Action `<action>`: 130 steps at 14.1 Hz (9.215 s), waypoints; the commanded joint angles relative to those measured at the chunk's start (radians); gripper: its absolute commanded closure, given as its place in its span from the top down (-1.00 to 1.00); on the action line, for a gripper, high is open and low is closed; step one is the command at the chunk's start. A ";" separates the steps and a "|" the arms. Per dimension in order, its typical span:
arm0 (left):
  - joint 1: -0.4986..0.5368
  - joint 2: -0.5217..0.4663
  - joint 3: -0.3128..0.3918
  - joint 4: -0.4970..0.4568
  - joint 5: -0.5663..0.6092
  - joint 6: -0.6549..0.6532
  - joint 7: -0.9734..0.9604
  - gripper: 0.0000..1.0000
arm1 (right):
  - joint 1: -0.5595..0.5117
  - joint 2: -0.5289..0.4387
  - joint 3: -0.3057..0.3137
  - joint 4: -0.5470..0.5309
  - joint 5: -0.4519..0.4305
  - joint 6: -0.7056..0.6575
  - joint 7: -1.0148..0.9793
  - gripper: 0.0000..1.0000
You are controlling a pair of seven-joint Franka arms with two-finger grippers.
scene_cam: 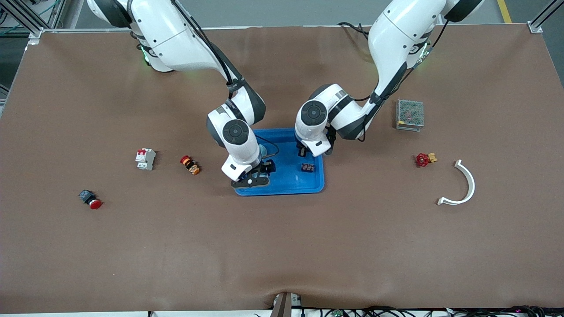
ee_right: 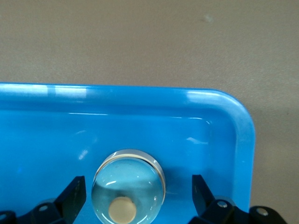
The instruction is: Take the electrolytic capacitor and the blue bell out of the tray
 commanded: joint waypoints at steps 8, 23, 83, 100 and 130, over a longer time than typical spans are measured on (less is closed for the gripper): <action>0.016 -0.055 0.006 0.198 0.035 -0.221 0.105 -1.00 | 0.019 0.033 -0.007 0.025 -0.020 0.021 0.023 1.00; 0.326 -0.190 0.006 0.146 0.037 -0.462 0.716 -1.00 | -0.021 -0.031 -0.010 0.168 -0.018 -0.275 -0.013 -0.57; 0.176 0.048 -0.027 0.329 -0.117 -0.324 0.433 1.00 | -0.854 -0.263 0.016 -0.489 0.083 0.223 -1.856 -0.49; 0.021 0.161 0.077 0.321 -0.082 -0.162 0.118 0.32 | -0.776 -0.346 0.022 -0.309 0.103 -0.049 -1.740 1.00; 0.311 -0.097 0.074 0.362 0.169 -0.464 1.047 -1.00 | -0.015 -0.409 0.021 -0.139 0.014 -0.256 0.135 1.00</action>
